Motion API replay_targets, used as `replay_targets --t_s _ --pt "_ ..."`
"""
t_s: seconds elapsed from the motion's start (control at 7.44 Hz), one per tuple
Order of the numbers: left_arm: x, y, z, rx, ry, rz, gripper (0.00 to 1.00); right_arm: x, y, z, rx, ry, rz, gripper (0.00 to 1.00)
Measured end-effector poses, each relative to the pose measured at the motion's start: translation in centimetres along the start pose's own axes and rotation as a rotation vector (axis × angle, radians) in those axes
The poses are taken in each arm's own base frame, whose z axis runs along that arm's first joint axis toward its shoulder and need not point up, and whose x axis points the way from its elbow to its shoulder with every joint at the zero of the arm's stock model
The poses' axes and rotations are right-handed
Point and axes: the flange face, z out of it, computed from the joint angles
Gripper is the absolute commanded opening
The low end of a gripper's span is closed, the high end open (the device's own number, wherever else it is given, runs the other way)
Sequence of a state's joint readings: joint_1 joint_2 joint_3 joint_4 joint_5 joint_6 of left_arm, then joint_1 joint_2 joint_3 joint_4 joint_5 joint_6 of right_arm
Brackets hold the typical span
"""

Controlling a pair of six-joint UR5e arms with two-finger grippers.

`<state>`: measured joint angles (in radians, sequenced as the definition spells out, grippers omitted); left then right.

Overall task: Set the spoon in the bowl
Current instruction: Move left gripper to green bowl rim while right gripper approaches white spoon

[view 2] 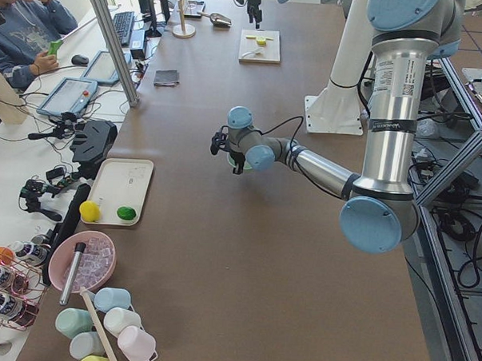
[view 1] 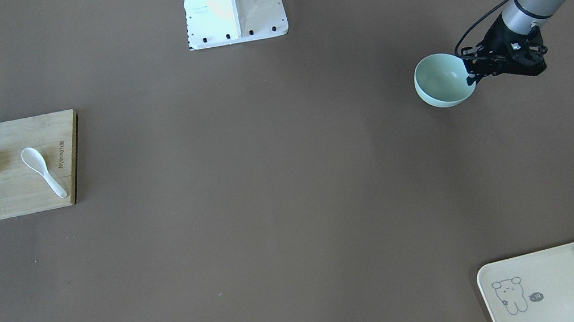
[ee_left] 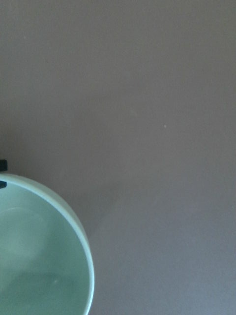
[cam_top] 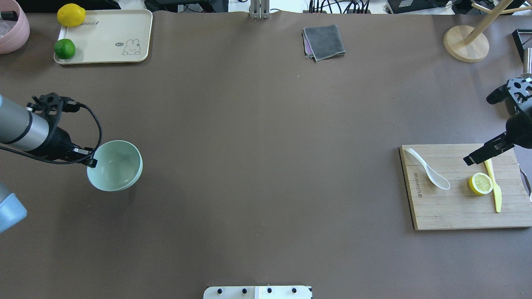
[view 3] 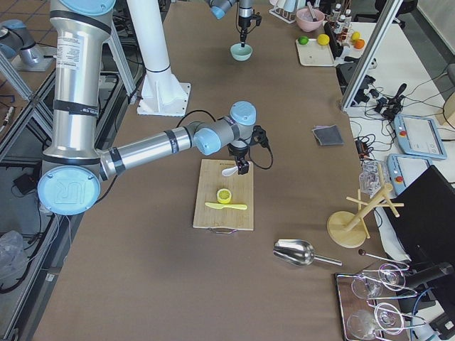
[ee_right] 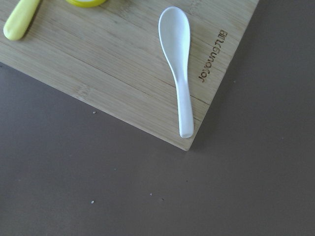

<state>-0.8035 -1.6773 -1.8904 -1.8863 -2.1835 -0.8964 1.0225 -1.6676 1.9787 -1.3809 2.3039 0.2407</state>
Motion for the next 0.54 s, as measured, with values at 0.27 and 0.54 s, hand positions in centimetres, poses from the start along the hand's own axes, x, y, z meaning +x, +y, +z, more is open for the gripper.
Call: replay_targets --t_s 0.27,0.54 --pt "11.9 -0.8 0.3 -0.001 -0.001 -0.078 0.00 -2.1 -1.4 1.7 -0.014 0.006 -0.047 0.89" --pt "21.8 0.7 1.1 -0.010 -0.016 -0.127 0.00 -2.7 -2.9 2.9 -0.021 0.010 -0.065 0.84"
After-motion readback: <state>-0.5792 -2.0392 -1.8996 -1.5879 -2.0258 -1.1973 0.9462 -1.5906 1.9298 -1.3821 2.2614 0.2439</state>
